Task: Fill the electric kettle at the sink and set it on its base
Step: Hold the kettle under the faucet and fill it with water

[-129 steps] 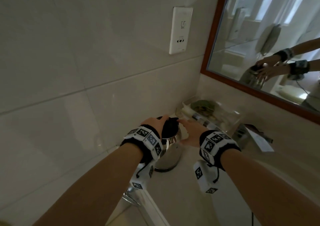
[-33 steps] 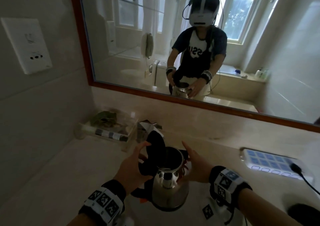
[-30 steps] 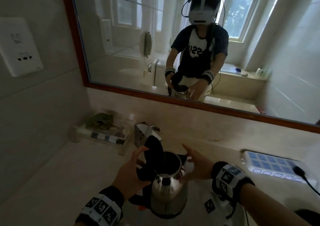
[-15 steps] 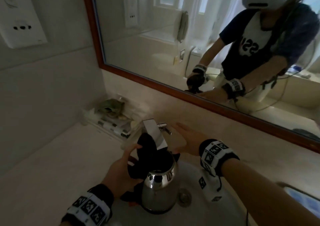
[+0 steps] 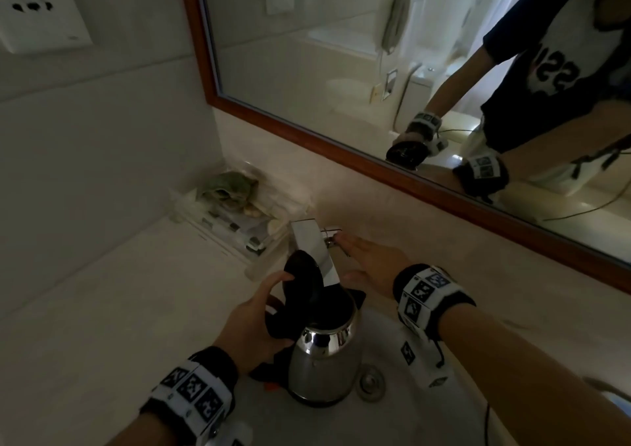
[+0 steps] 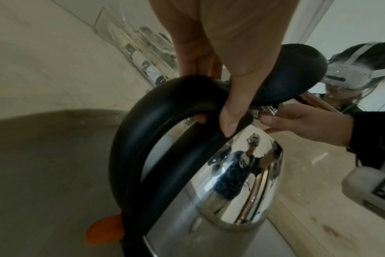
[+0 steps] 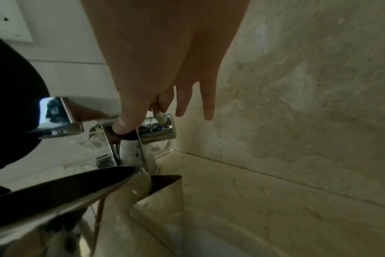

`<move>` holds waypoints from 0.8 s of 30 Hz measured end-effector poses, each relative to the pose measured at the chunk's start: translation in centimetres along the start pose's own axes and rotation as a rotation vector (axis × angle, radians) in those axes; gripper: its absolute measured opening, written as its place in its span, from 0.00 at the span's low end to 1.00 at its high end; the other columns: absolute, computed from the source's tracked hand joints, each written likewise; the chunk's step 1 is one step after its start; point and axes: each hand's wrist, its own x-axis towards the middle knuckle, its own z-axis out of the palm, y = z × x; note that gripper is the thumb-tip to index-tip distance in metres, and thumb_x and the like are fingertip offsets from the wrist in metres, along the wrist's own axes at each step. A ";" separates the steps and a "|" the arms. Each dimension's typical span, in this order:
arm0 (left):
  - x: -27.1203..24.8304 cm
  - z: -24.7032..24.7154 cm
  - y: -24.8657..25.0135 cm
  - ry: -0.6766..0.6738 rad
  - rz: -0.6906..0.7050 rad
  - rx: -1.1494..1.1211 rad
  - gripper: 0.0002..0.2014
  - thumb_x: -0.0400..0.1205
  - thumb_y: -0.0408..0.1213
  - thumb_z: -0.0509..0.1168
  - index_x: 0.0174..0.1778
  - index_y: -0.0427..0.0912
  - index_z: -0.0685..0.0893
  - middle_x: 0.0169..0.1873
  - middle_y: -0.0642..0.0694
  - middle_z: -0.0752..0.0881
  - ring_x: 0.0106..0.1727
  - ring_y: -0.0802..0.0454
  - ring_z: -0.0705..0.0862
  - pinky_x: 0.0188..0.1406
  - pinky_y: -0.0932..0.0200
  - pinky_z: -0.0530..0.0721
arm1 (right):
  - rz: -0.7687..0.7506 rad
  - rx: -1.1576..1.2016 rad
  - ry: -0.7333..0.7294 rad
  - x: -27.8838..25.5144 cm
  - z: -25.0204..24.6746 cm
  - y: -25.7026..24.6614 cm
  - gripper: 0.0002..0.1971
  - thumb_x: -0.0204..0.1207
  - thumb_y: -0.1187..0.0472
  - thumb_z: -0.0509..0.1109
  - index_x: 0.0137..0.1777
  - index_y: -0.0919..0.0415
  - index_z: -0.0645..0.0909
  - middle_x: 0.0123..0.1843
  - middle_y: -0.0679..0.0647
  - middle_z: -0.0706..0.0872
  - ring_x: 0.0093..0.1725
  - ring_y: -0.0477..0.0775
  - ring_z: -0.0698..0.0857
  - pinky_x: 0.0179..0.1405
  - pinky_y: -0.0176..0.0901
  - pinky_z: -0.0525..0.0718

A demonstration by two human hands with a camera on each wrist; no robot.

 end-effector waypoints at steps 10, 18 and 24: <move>0.3 0.8 -0.8 0.059 -0.025 -0.099 0.48 0.61 0.33 0.79 0.53 0.84 0.54 0.46 0.49 0.84 0.42 0.54 0.87 0.45 0.60 0.85 | -0.046 -0.140 0.109 1.6 0.4 1.7 0.26 0.87 0.57 0.52 0.84 0.50 0.52 0.86 0.48 0.55 0.83 0.51 0.64 0.75 0.49 0.73; 0.6 0.6 -1.4 0.040 -0.023 -0.100 0.50 0.60 0.33 0.80 0.53 0.86 0.53 0.45 0.49 0.84 0.43 0.53 0.86 0.49 0.54 0.86 | -0.026 -0.067 0.194 2.8 0.8 2.7 0.25 0.85 0.65 0.57 0.79 0.44 0.67 0.79 0.50 0.73 0.68 0.57 0.82 0.65 0.51 0.81; 0.6 0.6 -1.6 0.042 -0.009 -0.087 0.50 0.60 0.34 0.80 0.52 0.87 0.52 0.43 0.51 0.84 0.44 0.55 0.85 0.48 0.59 0.84 | 0.003 -0.081 0.142 3.1 0.5 3.1 0.30 0.84 0.71 0.55 0.81 0.45 0.61 0.83 0.51 0.67 0.74 0.57 0.76 0.71 0.50 0.77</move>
